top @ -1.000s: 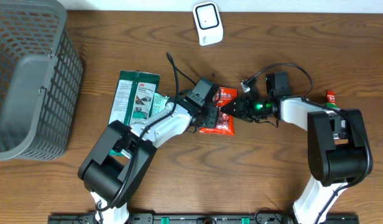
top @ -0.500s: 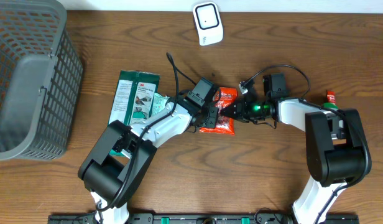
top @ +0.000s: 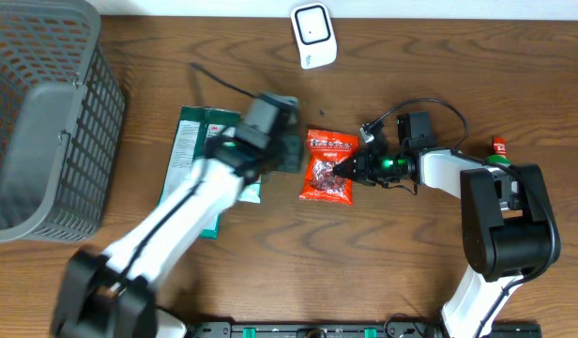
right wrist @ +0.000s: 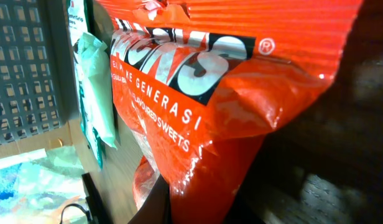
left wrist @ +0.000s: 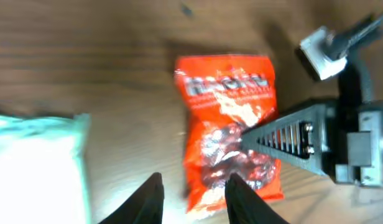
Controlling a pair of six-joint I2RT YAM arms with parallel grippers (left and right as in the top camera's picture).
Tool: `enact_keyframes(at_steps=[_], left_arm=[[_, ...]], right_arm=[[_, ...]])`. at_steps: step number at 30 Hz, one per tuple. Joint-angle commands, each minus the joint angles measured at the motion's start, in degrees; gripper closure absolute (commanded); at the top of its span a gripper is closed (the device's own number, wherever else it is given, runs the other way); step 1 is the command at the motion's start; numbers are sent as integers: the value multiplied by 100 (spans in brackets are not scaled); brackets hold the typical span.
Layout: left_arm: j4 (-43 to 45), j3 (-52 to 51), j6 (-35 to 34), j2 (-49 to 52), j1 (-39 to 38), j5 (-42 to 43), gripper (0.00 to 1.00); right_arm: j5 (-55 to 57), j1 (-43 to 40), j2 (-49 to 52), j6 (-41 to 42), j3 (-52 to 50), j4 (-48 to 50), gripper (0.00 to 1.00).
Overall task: Scan the item barcode
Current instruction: 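Release the left gripper and pull the left arm back toward the basket, then carry the red bag up to the white scanner with the right gripper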
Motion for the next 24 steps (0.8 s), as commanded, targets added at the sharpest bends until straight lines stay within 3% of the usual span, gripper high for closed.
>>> enact_keyframes(at_steps=[1,11,17,24], left_arm=[[-426,83,63,-518,544,-81,60],[-1268,83,61,-1021,2374,-229,52],[-1443,83,61,-1021,2970,-229,21],[-1453,83,61,-1021,2990,-227,20]], right_arm=[[-24,-13,-348,-9,7,-26,99],[1281,55,-2155,103,164,-789,99],[2474,350,-2697,326,1134,-2033,99],[3359,739,-2516,922,2457,-2712,99]])
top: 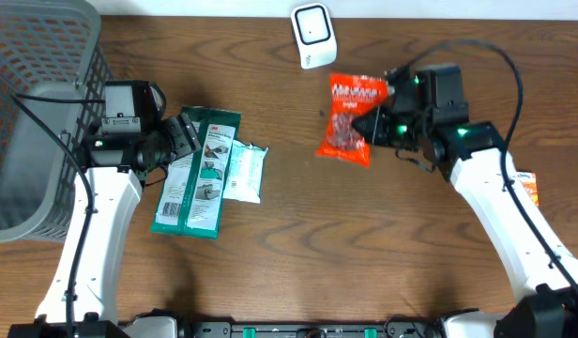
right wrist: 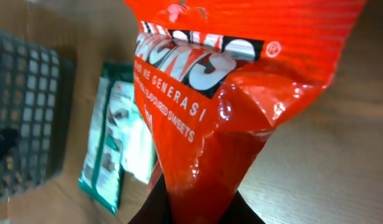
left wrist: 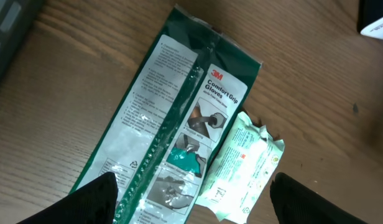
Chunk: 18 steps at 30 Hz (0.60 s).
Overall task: Scan the item barcode
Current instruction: 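Carry the red bag up to the white scanner with the right gripper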
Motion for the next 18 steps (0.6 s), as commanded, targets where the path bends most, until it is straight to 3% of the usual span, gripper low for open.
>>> enact_keyframes(at_steps=[1,8,13,18], left_arm=[[-17,79,57,-50,24,-9,20],[-17,79,57,-50,24,-9,20],[-17,79,57,-50,24,-9,19],[-17,79,57,-50,24,-11,19]], right_arm=[[785,199,94,470,892,-219,99],[1040,262,763,1239,2013,-81,99],[1023,267,1488,2603,2055,1241,99],[1233,326,2129,2743,2055,2551,99]])
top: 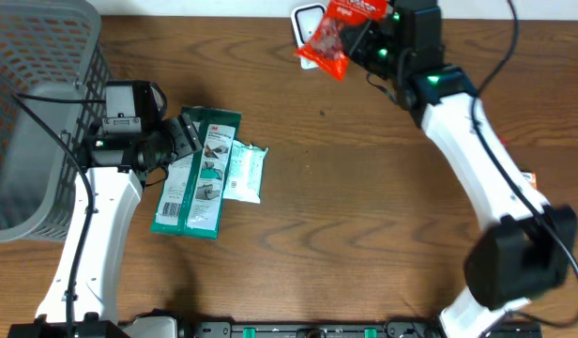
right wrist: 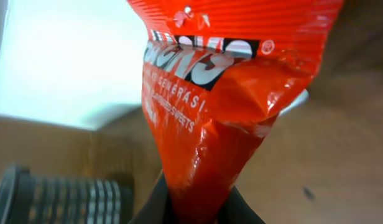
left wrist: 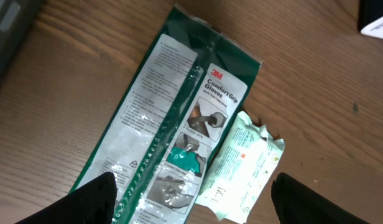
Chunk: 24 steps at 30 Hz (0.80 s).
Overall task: Scan the item barcode
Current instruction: 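Carry the red bag up to the white scanner with the right gripper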
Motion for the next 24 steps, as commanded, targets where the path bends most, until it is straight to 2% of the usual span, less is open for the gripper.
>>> enact_keyframes(at_steps=[1,4,12,24], left_arm=[[-9,79,57,-50,24,-9,20],[-9,79,57,-50,24,-9,20],[-9,79,57,-50,24,-9,19],[-9,79,57,-50,24,-11,19]], right_arm=[[354,103,398,448,76,636,98],[1003,153,732,719,76,1025,98],[2223,275,1499,743,79,2295,98],[2439,313,2446,741,92,4096,98]])
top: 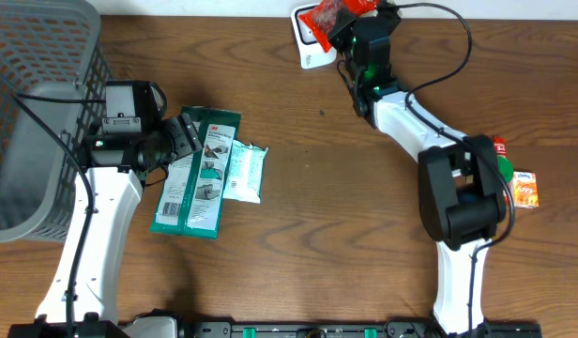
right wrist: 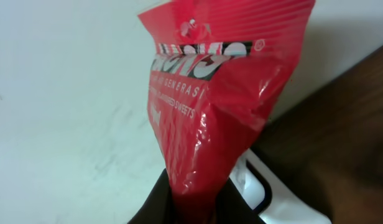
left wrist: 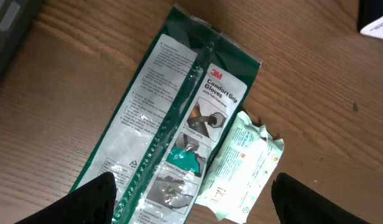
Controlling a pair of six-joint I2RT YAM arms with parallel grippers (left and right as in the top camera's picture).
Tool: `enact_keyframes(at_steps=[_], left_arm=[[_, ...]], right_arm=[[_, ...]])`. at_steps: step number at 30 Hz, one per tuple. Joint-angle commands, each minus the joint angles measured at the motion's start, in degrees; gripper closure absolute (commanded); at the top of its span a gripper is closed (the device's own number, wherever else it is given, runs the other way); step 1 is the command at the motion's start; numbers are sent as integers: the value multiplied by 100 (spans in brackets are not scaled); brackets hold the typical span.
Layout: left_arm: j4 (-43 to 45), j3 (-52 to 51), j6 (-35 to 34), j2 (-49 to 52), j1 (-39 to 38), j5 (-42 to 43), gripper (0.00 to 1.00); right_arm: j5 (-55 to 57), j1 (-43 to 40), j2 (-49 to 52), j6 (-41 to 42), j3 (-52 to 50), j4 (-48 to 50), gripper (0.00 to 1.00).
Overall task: Scan the item barcode
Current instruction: 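Carry the red bag up to the white scanner with the right gripper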
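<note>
My right gripper (right wrist: 194, 199) is shut on the lower end of a red sweets bag (right wrist: 213, 118). In the overhead view the red sweets bag (top: 328, 16) hangs over the white barcode scanner (top: 308, 42) at the table's far edge. A corner of the white scanner (right wrist: 257, 193) shows just behind the bag in the right wrist view. My left gripper (left wrist: 191, 208) stands open above a green glove pack (left wrist: 173, 130) and a pale green wipes pack (left wrist: 241, 165), holding nothing.
A grey mesh basket (top: 40, 113) fills the far left. The green glove pack (top: 197, 174) and wipes pack (top: 240, 174) lie left of centre. Small boxed items (top: 519, 183) sit near the right edge. A cable (top: 439, 47) loops off the right arm.
My right gripper has carried the red bag a little further back and left, so it now hangs right over the scanner. The left arm has not moved.
First the red bag lay mid-table, my right gripper closing on it and my left gripper hovering beside it. Then the left arm had drawn back over the green packs and the right held the bag lifted. The bag then neared the scanner, and now hangs over it.
</note>
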Motion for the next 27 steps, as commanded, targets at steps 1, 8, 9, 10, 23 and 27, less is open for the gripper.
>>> enact_keyframes(at_steps=[1,8,9,10,23,27], left_arm=[[-15,79,57,-50,24,-9,19],[-15,79,57,-50,24,-9,19],[-15,79,57,-50,24,-9,19],[-15,79,57,-50,24,-11,19],[-15,79,57,-50,24,-9,19],[-15,79,57,-50,24,-9,19]], right_arm=[[195,74,273,39,94,437,99],[330,74,560,35,98,820,98],[365,74,588,37,98,822,98],[372,74,592,37,98,822,98],[892,273,616,39,98,767,99],[885,297,616,74,98,1276,98]])
